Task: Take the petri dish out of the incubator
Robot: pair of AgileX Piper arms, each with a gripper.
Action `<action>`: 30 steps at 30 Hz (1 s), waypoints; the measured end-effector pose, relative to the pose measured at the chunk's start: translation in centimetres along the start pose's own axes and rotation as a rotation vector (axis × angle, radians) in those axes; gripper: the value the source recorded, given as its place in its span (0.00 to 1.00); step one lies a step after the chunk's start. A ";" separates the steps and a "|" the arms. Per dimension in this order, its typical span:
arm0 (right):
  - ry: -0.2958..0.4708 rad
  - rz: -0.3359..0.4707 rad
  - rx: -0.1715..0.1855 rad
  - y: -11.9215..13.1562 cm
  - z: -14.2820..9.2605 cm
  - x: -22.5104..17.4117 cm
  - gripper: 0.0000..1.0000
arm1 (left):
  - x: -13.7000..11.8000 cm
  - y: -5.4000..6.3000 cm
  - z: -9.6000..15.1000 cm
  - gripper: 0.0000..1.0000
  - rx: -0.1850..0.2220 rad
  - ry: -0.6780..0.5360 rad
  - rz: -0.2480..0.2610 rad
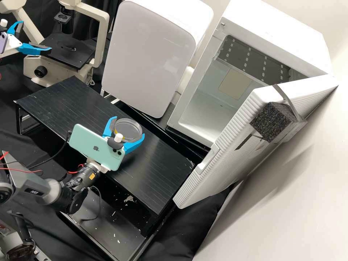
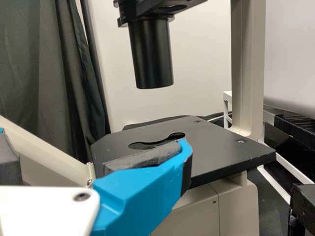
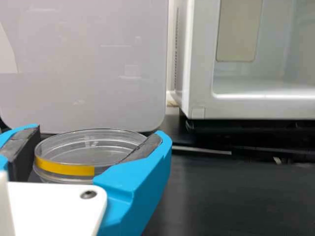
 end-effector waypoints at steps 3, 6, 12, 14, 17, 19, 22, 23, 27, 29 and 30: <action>-0.004 -0.012 -0.001 -0.6 -0.1 -0.6 0.00 | 0.0 0.0 0.0 1.00 0.000 0.000 0.000; 0.013 -0.028 -0.023 -1.1 -0.6 -1.1 0.00 | 0.0 0.0 0.0 1.00 0.000 0.000 0.000; 0.048 -0.061 -0.055 -2.2 -1.5 -2.1 0.00 | 0.0 0.0 0.0 1.00 0.000 0.000 0.000; 0.059 -0.074 -0.067 -2.5 -1.7 -2.3 0.00 | 0.0 0.0 0.0 1.00 0.000 0.000 0.000; 0.078 -0.096 -0.078 -3.0 -2.0 -2.3 0.00 | 0.0 0.0 0.0 1.00 0.000 0.000 0.000; 0.085 -0.103 -0.090 -3.1 -2.1 -2.3 0.00 | 0.0 0.0 0.0 1.00 0.000 0.000 0.000; 0.079 -0.112 -0.098 -3.3 -1.9 -2.3 0.00 | 0.0 0.0 0.0 1.00 0.000 0.000 0.000; 0.075 -0.115 -0.097 -3.3 -1.9 -2.2 0.00 | 0.0 0.0 0.0 1.00 0.000 0.000 0.000; 0.052 -0.134 -0.077 -3.8 -1.4 -2.0 0.00 | 0.0 0.0 0.0 1.00 0.000 0.000 0.000; 0.045 -0.141 -0.069 -4.0 -1.2 -1.8 0.00 | 0.0 0.0 0.0 1.00 0.000 0.000 0.000; 0.051 -0.136 -0.068 -4.0 -1.3 -1.6 0.00 | 0.0 0.0 0.0 1.00 0.000 0.000 0.000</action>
